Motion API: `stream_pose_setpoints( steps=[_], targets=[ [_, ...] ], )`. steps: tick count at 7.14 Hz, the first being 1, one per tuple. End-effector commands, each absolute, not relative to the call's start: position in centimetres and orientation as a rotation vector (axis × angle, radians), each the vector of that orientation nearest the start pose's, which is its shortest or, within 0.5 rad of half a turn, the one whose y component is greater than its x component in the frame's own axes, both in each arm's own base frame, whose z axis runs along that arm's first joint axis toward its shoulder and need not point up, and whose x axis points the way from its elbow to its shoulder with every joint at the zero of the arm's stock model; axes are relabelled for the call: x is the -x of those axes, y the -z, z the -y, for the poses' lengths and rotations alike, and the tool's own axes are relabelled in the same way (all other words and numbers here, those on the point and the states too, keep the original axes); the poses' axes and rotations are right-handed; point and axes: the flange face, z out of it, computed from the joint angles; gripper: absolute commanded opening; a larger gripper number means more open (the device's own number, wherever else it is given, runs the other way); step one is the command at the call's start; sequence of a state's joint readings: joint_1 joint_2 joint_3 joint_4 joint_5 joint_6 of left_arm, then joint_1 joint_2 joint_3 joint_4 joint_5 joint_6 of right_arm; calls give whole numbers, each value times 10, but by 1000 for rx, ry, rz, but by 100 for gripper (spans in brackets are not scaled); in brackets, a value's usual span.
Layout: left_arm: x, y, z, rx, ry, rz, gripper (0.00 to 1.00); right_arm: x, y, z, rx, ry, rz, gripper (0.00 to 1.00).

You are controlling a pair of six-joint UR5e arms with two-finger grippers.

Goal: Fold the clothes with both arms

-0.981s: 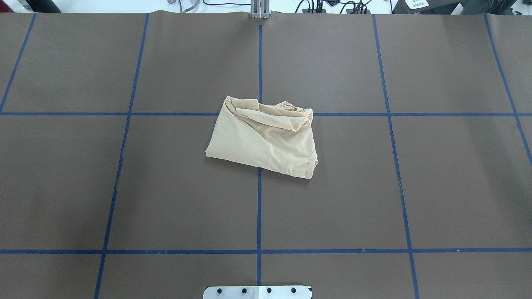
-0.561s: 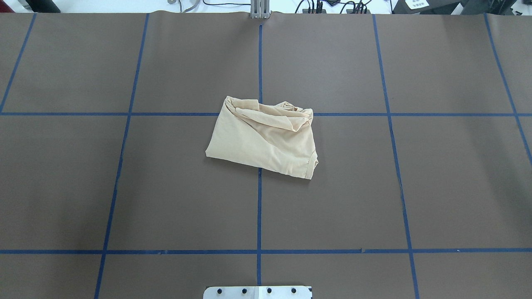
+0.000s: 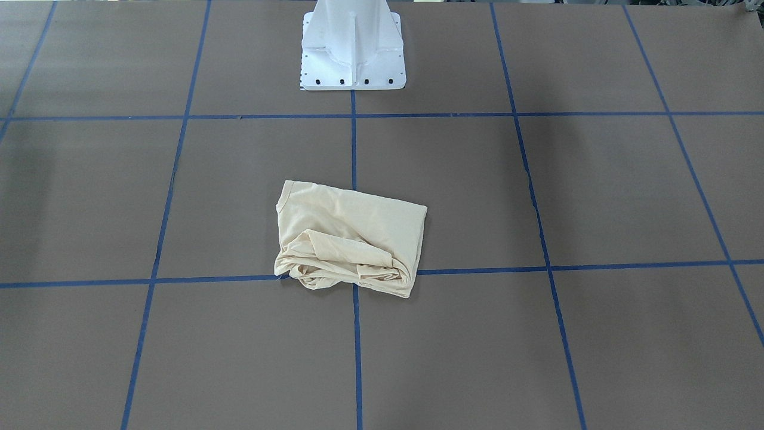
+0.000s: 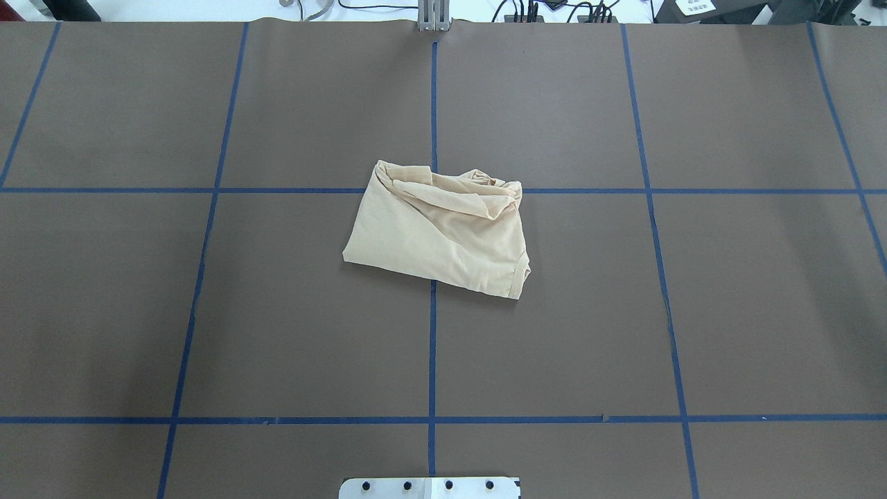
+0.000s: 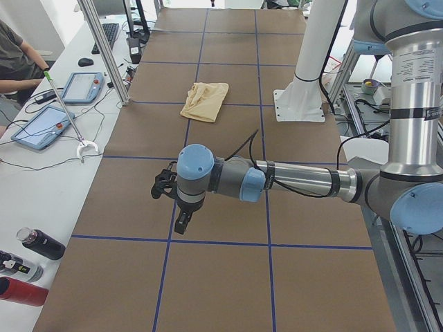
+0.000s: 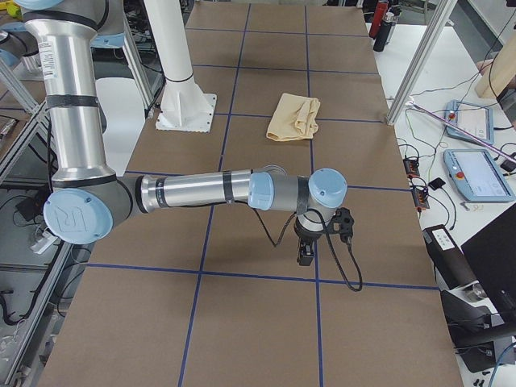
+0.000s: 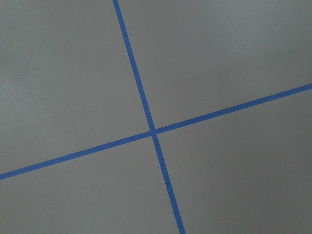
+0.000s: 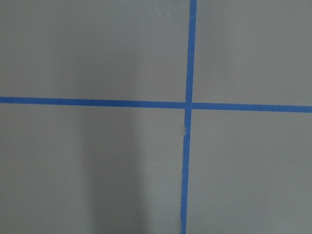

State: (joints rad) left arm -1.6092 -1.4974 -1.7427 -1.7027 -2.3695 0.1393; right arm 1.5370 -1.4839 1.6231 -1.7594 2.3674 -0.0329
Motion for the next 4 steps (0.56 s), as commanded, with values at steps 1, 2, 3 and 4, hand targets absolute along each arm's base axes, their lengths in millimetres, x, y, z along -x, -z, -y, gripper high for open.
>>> stream_pose_setpoints(
  steps=[1,2,3,4],
  targets=[
    [80,-593,469,-287,-186,-773,100,-44,-606,523,47,43,798,100],
    [80,-593,469,-287,-186,-773,100,-44,-606,523,46,44,798,100],
    [80,-593,469,-287,-186,-773,100,-45,-610,523,55,41,793,100],
    [80,-593,469,-287,-186,-773,100,-45,-611,523,53,44,787,100]
  ],
)
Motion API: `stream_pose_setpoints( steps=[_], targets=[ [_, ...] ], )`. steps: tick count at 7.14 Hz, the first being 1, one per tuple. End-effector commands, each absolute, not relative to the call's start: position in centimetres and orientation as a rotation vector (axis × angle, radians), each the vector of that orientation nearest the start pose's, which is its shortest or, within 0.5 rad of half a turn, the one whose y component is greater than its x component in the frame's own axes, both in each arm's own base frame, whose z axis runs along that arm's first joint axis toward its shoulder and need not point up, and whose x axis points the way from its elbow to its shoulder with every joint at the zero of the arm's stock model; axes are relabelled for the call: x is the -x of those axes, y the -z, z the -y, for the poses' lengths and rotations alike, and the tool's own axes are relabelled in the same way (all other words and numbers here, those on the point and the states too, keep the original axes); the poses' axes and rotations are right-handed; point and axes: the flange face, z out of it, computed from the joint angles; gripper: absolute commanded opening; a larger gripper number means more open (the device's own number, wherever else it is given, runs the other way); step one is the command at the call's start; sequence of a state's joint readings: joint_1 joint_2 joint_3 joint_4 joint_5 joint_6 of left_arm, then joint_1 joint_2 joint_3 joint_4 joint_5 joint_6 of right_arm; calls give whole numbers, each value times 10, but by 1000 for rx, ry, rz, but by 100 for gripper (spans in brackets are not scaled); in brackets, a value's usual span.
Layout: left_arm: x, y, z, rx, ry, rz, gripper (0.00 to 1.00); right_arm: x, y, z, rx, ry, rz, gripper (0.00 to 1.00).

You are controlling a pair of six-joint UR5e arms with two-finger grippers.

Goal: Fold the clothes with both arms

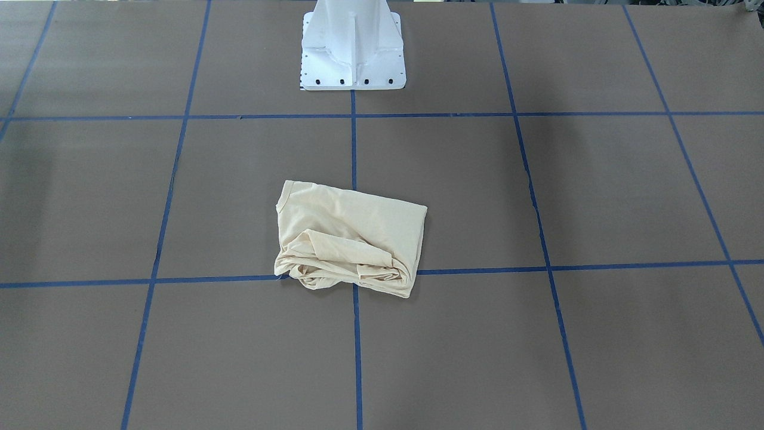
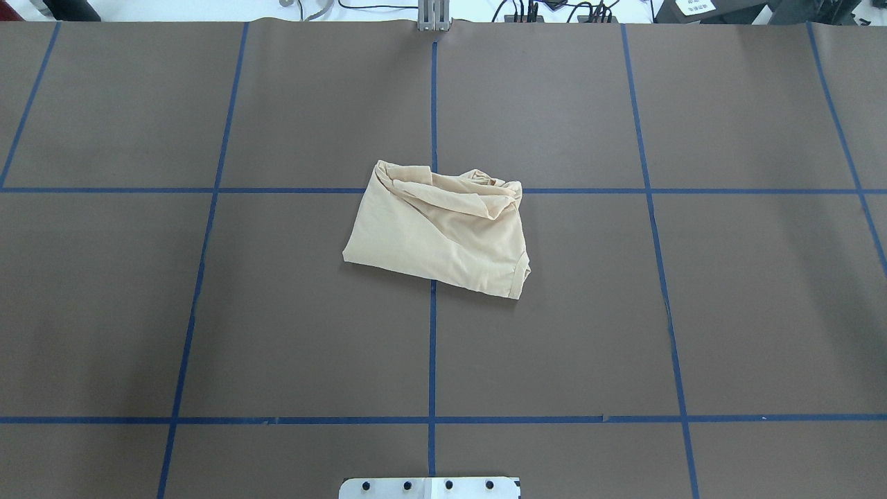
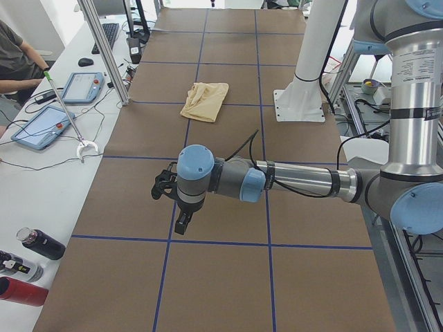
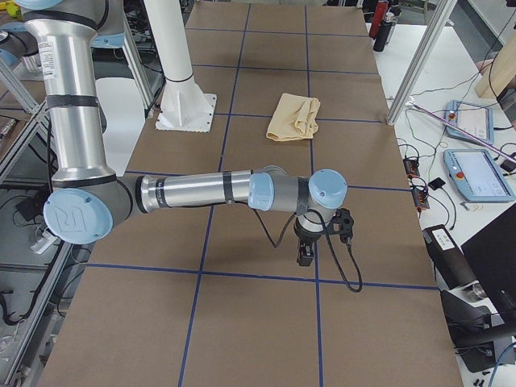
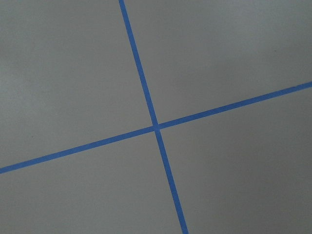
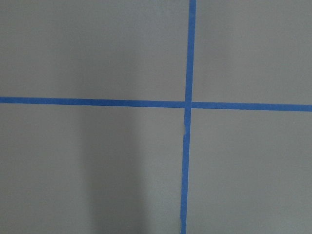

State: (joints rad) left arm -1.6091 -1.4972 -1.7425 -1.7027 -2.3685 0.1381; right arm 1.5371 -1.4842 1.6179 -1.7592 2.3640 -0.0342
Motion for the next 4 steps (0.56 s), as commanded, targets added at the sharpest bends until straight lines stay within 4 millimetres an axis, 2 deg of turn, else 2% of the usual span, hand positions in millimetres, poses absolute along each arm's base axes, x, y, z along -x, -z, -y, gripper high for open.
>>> stream_pose_setpoints(
  steps=[1,4],
  targets=[
    [80,-593,469,-289,-186,-773,100,-45,-612,523,54,44,787,100],
    [80,-592,469,-289,-187,-774,100,-45,-609,523,49,45,787,100]
  ],
)
